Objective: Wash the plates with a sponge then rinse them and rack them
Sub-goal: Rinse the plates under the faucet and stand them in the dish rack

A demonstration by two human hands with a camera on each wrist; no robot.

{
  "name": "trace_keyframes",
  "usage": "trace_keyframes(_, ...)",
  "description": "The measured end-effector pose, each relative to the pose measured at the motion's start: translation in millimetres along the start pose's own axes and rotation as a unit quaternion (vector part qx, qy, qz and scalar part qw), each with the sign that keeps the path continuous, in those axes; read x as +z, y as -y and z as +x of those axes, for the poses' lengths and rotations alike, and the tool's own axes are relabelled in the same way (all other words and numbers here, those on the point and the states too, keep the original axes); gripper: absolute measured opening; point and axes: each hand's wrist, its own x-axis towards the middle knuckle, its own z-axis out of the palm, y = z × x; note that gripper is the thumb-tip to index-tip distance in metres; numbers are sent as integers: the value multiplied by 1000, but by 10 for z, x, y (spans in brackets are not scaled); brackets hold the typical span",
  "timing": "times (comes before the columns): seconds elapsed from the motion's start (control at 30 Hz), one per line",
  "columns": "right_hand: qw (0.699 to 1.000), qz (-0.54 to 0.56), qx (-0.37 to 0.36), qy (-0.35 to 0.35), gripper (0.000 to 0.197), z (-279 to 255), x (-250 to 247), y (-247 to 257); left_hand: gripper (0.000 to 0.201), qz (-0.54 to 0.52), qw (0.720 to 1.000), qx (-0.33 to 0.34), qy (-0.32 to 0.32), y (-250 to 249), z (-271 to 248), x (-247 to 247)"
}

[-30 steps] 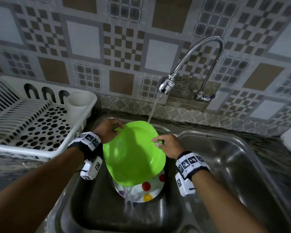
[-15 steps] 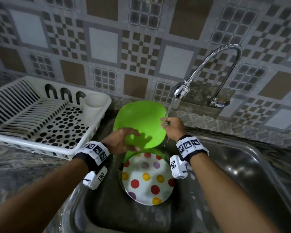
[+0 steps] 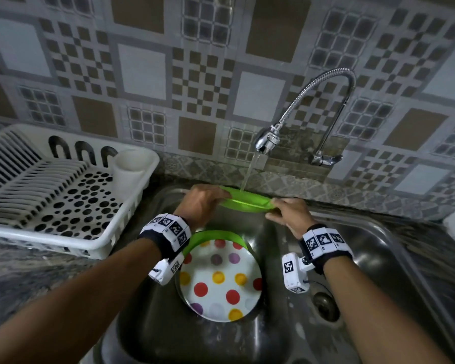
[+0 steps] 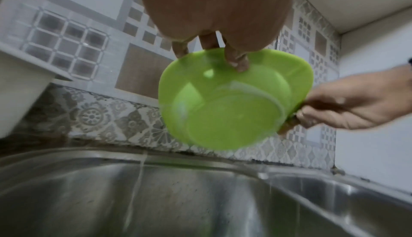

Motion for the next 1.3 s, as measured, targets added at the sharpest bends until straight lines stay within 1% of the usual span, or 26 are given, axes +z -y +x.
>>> trace_keyframes(0.03,1000,2,10,-4,19,-28,-70,7,26,-12,999,-34,7,-22,80,29)
trace_keyframes(0.1,999,-50,16,-6,31,-82,-188,-7,26,-38,993,-103,34,-35,260,91)
trace_keyframes(0.17,995,-98,2,-4,41,-87,-302,-63,26,-94,983,-142,64,-75,443,128)
trace_keyframes(0.2,994,-113,-9,-6,40,-80,-346,-102,26,-118,979,-149,74,-94,519,141)
trace_keyframes(0.27,987,-151,-43,-13,36,-54,-464,-190,26,-123,977,-150,91,-142,662,173)
trace_keyframes(0.33,971,-220,-96,-23,34,-37,-571,-265,23,-121,975,-154,107,-135,735,204)
trace_keyframes(0.4,953,-259,-153,-23,28,-53,-639,-295,26,-170,965,-166,113,-66,738,233)
trace_keyframes(0.47,948,-259,-183,-2,26,-70,-643,-301,29,-224,949,-201,97,43,683,242)
trace_keyframes(0.53,950,-250,-182,34,17,-94,-565,-270,33,-256,933,-241,75,156,594,199)
trace_keyframes(0.6,956,-220,-177,75,8,-77,-442,-252,34,-265,927,-260,53,287,498,135)
trace_keyframes(0.67,962,-179,-182,96,14,-43,-286,-216,35,-268,921,-282,29,426,411,60)
trace_keyframes(0.73,964,-155,-190,105,22,-49,-117,-131,35,-279,909,-310,-5,524,325,-14)
trace_keyframes(0.83,954,-158,-224,122,34,-73,122,29,30,-258,900,-344,-76,629,237,-123)
trace_keyframes(0.9,944,-178,-248,127,41,-92,263,122,28,-262,890,-358,-106,709,193,-191)
trace_keyframes(0.97,937,-199,-260,119,40,-59,353,168,30,-241,894,-369,-84,736,151,-267)
trace_keyframes(1.03,940,-201,-254,104,36,-52,417,207,32,-209,900,-377,-60,719,99,-305)
trace_keyframes(1.1,944,-194,-254,85,30,-60,456,233,31,-195,907,-370,-54,638,41,-304)
trace_keyframes(1.17,950,-181,-245,72,24,-78,455,251,30,-199,912,-358,-37,556,-24,-252)
trace_keyframes(1.3,967,-135,-212,40,24,-63,373,218,28,-227,914,-335,12,450,-172,-74)
